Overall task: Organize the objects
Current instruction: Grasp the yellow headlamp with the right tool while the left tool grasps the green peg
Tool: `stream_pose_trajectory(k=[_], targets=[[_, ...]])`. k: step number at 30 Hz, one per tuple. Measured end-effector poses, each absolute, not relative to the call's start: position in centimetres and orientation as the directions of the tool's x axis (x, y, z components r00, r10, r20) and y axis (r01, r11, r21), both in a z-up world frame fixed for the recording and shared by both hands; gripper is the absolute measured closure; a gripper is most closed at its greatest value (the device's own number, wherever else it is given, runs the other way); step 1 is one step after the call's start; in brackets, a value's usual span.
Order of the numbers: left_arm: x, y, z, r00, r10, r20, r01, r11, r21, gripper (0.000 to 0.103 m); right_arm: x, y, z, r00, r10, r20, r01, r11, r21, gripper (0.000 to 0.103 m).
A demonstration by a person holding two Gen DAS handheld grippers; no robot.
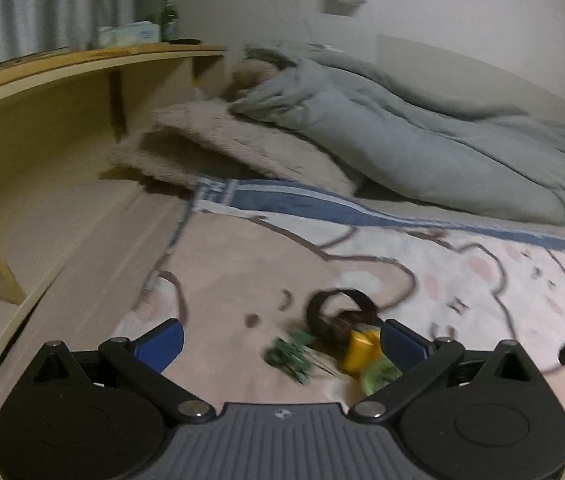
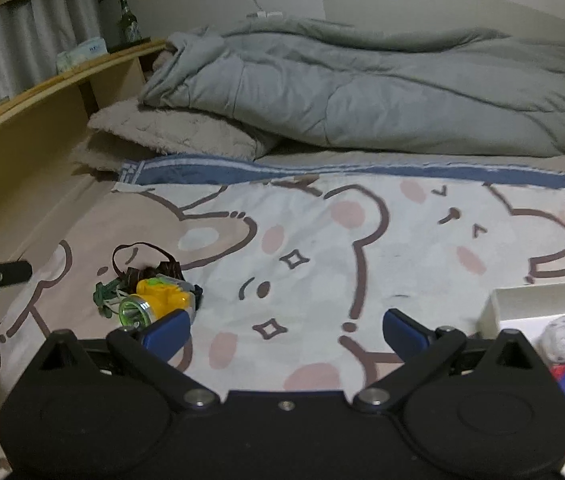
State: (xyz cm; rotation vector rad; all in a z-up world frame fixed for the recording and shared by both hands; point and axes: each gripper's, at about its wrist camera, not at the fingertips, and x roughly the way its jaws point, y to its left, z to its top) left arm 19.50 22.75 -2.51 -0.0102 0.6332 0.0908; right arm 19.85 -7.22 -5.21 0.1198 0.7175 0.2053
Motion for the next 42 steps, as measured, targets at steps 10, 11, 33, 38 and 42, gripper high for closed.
stream_pose_trajectory(k=[10,11,33,38,42], targets=[[22.9,25.2,-6.2,0.814,0.053,-0.579,0.004,0.995,0.097,0.000,26.2,-2.5,-7.1,0.646,0.298,-0.703,-0.109,0.947,0.301,0.003],[23.2,25.3,-6.4,0.815,0.045,-0.578,0.015,0.995,0.098,0.002,26.7,-2.1,-7.3,0.634,0.301,-0.713,-0.092,0.944,0.317,0.009],[26.7,24.0,-10.6,0.725,-0.069,-0.686,0.177,0.980,0.088,0.052,31.9,6.6,-13.0,0.342,0.405,-0.848,-0.032,0.907,0.420,0.043],[26.9,23.9,-11.1,0.710,-0.063,-0.702,0.187,0.977,0.102,0.053,31.8,8.6,-12.8,0.389,0.334,-0.859,-0.155,0.942,0.296,0.044],[27.0,23.3,-11.4,0.690,-0.081,-0.720,0.222,0.970,0.104,0.055,31.6,8.1,-12.3,0.392,0.336,-0.856,-0.280,0.930,0.237,0.045]])
